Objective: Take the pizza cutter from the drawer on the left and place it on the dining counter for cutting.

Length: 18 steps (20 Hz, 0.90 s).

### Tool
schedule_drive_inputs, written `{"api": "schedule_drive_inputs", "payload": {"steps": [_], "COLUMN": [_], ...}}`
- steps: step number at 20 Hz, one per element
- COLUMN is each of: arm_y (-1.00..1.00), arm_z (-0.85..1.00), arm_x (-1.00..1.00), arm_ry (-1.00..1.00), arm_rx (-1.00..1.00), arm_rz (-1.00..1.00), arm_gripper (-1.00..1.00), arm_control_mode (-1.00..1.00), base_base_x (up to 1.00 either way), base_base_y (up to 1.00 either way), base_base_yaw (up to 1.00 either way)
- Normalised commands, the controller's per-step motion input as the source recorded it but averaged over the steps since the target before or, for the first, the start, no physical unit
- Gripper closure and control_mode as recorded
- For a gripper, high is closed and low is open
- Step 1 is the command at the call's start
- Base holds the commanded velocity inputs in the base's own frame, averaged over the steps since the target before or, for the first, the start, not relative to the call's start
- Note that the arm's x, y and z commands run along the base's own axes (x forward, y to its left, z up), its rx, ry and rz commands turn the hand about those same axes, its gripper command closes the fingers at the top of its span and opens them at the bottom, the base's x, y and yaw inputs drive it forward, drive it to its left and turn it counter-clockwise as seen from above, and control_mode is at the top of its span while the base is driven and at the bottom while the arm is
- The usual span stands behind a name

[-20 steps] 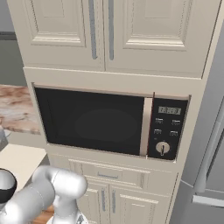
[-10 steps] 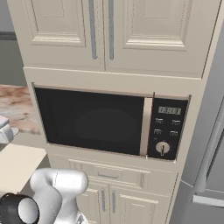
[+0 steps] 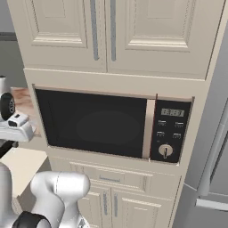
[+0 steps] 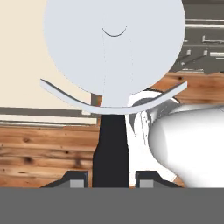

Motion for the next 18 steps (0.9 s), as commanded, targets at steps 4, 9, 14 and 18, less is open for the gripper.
{"api": "schedule_drive_inputs", "payload": {"steps": [4,9,14,18], "arm_y": [-0.78,-0.93,-0.78,-0.50], "arm_z": [0.07,0.00,0.02,0.00], "arm_x": [0.00,0.00,0.00,0.00], "arm_ry": [0.00,0.00,0.00,0.00], "arm_rx": [0.00,0.00,0.00,-0.01], "arm_rz": [0.00,0.00,0.00,0.00], "arm_gripper": [1.00,1.00,1.00,1.00], "arm_control_mode": [-1.00,-1.00,-1.00,-1.00], "base_base_x": [0.00,0.00,0.00,0.00], "base_base_y": [0.00,0.00,0.00,0.00], "base_base_yaw": [0.00,0.00,0.00,0.00]}}
